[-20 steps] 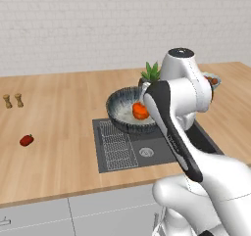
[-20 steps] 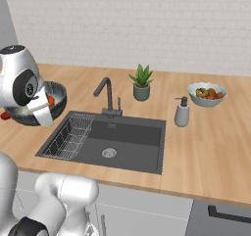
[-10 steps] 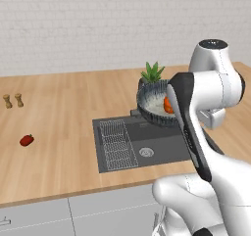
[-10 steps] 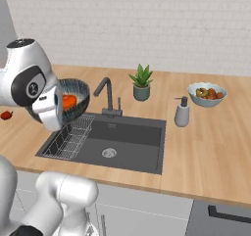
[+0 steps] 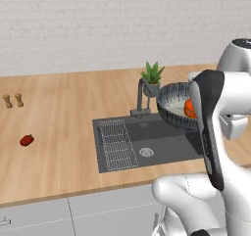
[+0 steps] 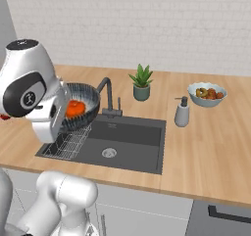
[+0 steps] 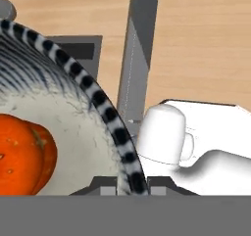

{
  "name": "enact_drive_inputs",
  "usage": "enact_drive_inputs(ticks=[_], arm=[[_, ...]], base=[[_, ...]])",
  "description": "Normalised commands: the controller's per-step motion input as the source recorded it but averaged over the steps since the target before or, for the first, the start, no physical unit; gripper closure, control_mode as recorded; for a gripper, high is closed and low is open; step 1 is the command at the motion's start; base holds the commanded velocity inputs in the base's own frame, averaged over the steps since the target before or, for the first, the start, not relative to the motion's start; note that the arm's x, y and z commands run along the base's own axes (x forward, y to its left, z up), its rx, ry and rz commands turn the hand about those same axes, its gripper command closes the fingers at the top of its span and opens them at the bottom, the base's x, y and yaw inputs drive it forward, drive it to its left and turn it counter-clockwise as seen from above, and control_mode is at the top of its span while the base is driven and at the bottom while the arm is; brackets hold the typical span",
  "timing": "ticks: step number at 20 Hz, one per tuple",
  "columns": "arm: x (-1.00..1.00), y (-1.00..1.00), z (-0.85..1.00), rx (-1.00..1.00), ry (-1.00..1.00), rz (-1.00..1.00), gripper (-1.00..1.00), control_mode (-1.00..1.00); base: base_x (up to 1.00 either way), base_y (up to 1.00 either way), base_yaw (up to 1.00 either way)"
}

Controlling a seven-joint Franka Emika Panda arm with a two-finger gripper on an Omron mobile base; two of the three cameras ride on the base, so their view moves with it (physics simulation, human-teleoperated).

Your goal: Pick the squash from the sink and place it in the bowl. Then pick the bowl and place it in the microwave. Then close the microwave door and press the start button.

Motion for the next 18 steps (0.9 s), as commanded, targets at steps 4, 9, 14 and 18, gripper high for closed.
enact_drive_inputs(ticks=[4,9,14,18], arm=[[-0.69,-0.01,0.04,0.14,-0.19,-0.03,1.0,-1.0],[-0.68,0.0,0.15,0.07,-0.2,-0.04,1.0,-1.0],[-0.57,0.0,0.36,0.0,-0.04,-0.07,1.0,-1.0],[0.0,0.0,0.0,0.0,0.0,0.0,1.0,1.0]], base=[[0.0,0.0,0.0],[0.0,0.0,0.0],[0.0,0.0,0.0],[-0.56,-0.02,-0.11]])
